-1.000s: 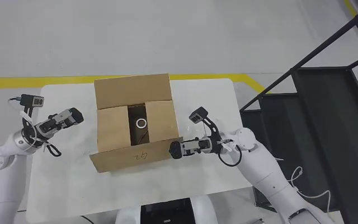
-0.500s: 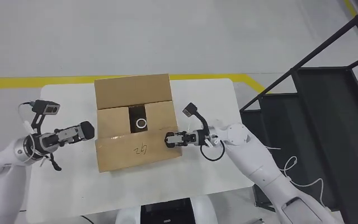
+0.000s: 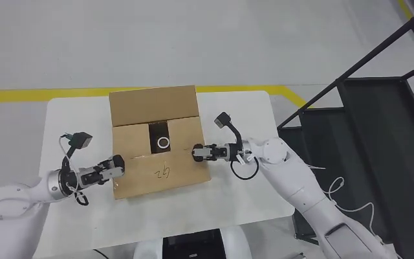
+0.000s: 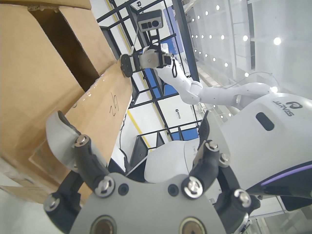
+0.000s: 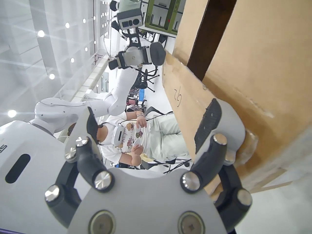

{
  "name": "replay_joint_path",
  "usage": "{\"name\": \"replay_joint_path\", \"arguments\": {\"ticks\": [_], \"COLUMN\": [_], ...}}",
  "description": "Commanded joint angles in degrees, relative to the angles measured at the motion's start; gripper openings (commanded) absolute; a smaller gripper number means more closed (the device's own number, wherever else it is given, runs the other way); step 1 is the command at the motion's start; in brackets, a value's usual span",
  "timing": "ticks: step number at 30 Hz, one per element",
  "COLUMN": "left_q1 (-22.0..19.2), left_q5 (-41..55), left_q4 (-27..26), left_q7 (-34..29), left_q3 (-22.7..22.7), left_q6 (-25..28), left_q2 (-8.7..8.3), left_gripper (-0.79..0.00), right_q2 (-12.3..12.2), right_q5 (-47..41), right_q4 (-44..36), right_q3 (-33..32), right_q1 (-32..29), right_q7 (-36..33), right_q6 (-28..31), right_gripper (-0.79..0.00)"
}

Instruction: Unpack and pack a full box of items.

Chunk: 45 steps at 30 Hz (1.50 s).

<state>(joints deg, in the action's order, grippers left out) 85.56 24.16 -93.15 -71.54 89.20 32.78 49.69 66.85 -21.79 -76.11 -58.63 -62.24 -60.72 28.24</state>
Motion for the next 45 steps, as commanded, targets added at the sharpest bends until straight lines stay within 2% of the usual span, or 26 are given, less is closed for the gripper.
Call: {"name": "replay_joint_path", "arguments": {"ticks": [1,8,13,18,27,32,39,45], "left_q1": [0.3,1.23,2.42,3.66,5.39,5.94,5.9,5.81], "left_q5": [-2.65,-1.97,-0.12,1.92,2.88,3.81,4.73,4.75], "left_q4": [0.22,0.33,-0.67,-1.71,-2.91,-2.92,-3.0,-2.68], "left_q7": [1.34,4.06,4.26,3.72,3.86,4.77,5.59,6.06], "left_q3": [-0.88,-1.21,-0.89,-0.53,-0.18,0.14,-0.33,-1.03], "left_q6": [1.32,4.04,4.23,3.7,3.83,4.74,5.56,6.03], "left_q2": [-0.64,-2.89,-4.42,-5.8,-7.8,-8.58,-9.32,-9.82], "left_gripper": [0.0,0.0,0.0,0.0,0.0,0.0,0.0,0.0], "right_q2": [0.07,0.11,0.79,2.88,8.05,10.76,14.12,15.15], "right_q5": [-0.29,-0.99,3.32,8.51,11.56,9.08,0.99,-4.51], "right_q4": [0.94,3.8,11.16,21.6,37.85,43.46,48.11,51.24], "right_q3": [-0.11,-2.93,-3.21,0.74,8.67,11.27,12.86,11.47], "right_q1": [0.9,4.24,10.04,17.44,27.59,30.74,33.0,34.9], "right_q7": [0.02,3.68,9.4,15.96,22.45,20.73,12.65,7.2], "right_q6": [0.17,4.54,8.14,9.28,11.3,11.81,13.01,18.91], "right_gripper": [0.0,0.0,0.0,0.0,0.0,0.0,0.0,0.0]}}
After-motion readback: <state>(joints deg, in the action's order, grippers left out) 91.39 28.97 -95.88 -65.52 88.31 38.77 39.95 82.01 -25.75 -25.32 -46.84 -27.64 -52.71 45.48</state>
